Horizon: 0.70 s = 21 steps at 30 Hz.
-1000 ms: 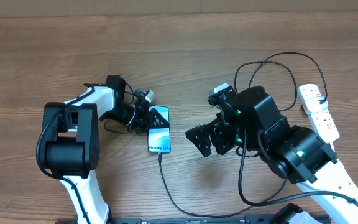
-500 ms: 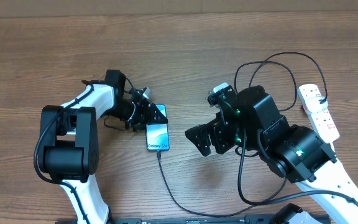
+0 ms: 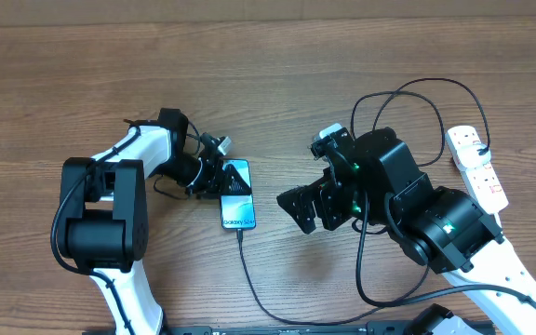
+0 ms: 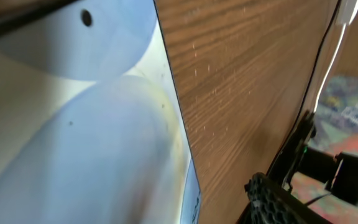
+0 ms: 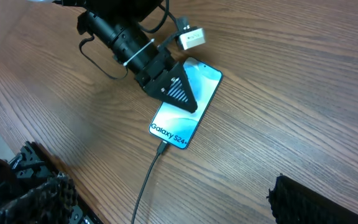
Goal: Plug charger to phone and switch on socket
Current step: 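Open the left gripper and let go of the phone lying on the table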
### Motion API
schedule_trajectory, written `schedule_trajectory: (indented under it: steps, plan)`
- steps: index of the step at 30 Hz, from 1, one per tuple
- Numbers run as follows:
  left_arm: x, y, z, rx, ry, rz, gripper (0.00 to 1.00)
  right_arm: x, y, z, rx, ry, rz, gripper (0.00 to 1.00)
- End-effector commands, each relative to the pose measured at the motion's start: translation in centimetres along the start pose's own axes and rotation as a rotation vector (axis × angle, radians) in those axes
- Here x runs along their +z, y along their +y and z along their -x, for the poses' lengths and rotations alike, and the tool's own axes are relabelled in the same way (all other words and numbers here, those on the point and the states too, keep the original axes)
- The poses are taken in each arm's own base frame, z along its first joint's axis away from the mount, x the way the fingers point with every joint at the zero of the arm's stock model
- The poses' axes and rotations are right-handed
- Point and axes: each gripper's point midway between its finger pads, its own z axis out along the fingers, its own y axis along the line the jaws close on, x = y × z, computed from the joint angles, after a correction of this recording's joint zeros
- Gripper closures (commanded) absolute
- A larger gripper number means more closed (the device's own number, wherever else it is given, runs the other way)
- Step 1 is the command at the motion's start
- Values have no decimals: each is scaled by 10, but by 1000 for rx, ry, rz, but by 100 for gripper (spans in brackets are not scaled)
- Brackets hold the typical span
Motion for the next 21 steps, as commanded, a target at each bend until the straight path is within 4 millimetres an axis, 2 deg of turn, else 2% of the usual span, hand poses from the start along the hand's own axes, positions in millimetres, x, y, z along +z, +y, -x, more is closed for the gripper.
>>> schedule_trajectory:
  steps: [1,3,10,13,17,21]
  plan:
    - [17,31,-23,29,102,96,37,-1,0,2,4,-6,4,0]
    - [17,32,-17,30,80,99,37,-1,0,2,4,-6,3,0]
    - [15,49,22,-83,-73,184,34,-1,0,0,7,3,2,0]
    - [13,58,29,-143,-107,232,29,-1,-1,-2,9,11,0,0]
    - [14,58,20,-138,-73,234,24,-1,-1,-2,9,11,0,0]
    - [15,56,-2,-57,26,240,26,-1,0,0,7,3,1,0]
